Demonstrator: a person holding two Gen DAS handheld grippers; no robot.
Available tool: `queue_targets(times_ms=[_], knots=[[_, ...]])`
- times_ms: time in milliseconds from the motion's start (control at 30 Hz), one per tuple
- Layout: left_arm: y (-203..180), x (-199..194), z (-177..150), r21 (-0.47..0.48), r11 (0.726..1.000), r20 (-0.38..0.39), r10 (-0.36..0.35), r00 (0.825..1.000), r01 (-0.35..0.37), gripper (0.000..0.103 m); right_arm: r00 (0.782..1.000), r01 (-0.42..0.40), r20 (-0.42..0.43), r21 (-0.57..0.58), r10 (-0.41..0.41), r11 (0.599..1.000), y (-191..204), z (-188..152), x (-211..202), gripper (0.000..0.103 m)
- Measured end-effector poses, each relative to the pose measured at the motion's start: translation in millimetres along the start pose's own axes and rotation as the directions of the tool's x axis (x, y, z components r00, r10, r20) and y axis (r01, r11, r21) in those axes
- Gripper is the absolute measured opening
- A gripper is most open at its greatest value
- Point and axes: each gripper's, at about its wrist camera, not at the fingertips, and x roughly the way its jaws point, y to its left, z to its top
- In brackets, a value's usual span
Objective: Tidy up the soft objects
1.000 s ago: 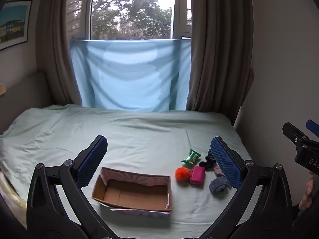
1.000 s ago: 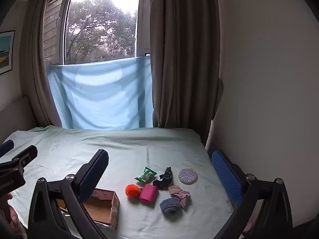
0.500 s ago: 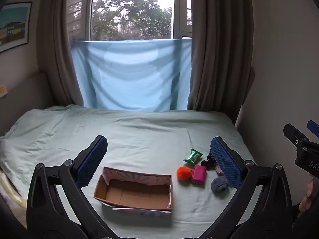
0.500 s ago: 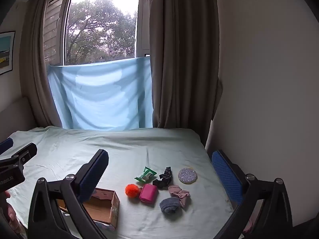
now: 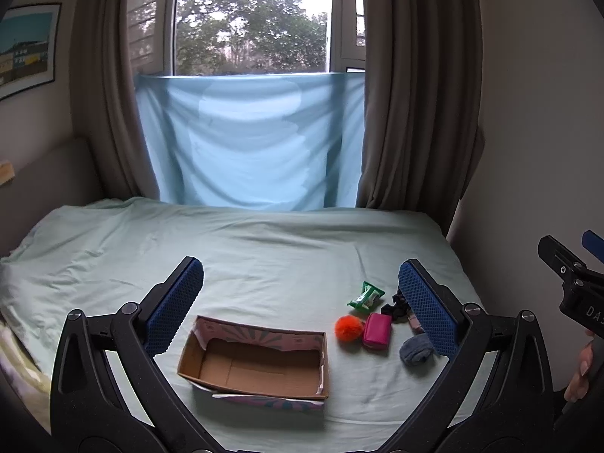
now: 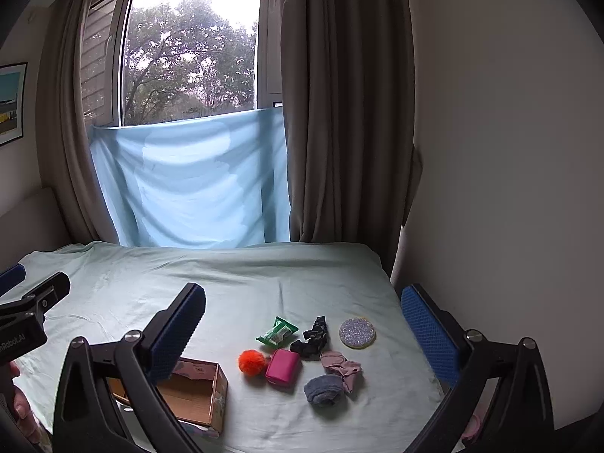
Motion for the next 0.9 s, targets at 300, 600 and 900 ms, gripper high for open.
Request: queue_targets(times_ms=[300,600,900], knots=[[0.5,0.8,0.0,0.001,1.000,-0.004,-0.003,1.000,0.003,0.103,1.000,0.003,-0.001,0.002,-0.003,1.000,1.9,-1.4,0.2,0.103],[0.0,3.1,0.4,0.006,1.000,-0.008,-0.006,1.000,0.007,0.103,1.000,0.002,0.000,0.004,-0.002,1.000,4.1,1.0,0.2,0.103],[0.1,4.1,1.0,0.008,1.000,-0.012,-0.006,1.000,0.006,0.103,1.000,-0.003,-0.002,0.005,0.003,1.000,3.8,0.8,1.1,0.103]])
